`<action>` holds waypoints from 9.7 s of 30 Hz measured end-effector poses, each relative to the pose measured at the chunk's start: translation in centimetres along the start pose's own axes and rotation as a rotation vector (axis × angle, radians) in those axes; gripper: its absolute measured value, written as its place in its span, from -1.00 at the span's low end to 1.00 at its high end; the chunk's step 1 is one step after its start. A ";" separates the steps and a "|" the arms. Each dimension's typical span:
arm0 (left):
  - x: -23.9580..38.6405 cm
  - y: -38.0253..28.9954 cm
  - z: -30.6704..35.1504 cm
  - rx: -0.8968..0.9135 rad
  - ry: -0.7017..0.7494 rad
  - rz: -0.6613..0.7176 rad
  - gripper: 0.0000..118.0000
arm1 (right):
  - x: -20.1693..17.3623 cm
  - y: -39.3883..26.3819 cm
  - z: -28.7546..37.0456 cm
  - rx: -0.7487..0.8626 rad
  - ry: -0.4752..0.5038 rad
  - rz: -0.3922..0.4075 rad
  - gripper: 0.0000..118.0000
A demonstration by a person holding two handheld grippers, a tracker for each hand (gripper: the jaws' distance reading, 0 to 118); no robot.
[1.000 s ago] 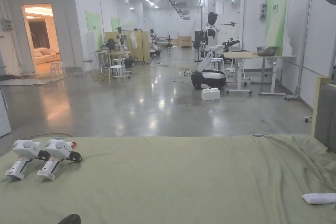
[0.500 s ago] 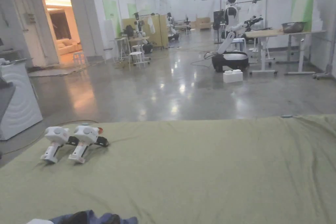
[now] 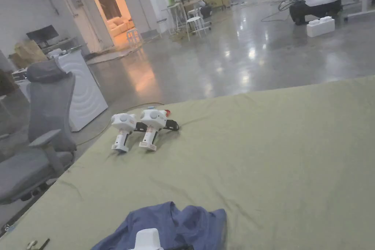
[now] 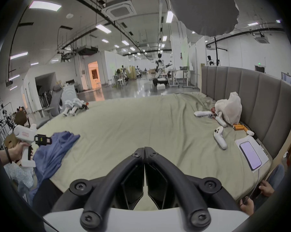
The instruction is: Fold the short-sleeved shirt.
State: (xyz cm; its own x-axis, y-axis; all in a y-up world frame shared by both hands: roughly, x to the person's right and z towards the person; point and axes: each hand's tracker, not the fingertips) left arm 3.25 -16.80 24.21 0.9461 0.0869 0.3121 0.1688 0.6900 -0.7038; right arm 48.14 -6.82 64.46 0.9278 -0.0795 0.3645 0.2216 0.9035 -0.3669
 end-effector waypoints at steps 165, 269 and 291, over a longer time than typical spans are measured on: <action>10.8 0.1 5.7 -0.041 -0.274 -0.021 -0.97 | 12.0 1.3 -12.7 -0.381 0.032 0.002 -0.96; 2.3 -12.7 13.3 0.109 -0.157 0.124 0.51 | 13.1 -10.4 -1.1 -0.304 -0.120 -0.181 0.21; 15.1 -5.8 34.0 0.793 -0.223 -0.232 -0.42 | 2.5 4.1 11.7 0.228 -0.077 0.009 -0.44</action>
State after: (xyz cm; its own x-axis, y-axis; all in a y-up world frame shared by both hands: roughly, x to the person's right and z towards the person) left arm 7.17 4.95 54.71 0.8206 -0.0368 0.5703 0.0293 0.9993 0.0224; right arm 47.82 1.58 73.83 0.9018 -0.0465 0.4296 0.1316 0.9765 -0.1707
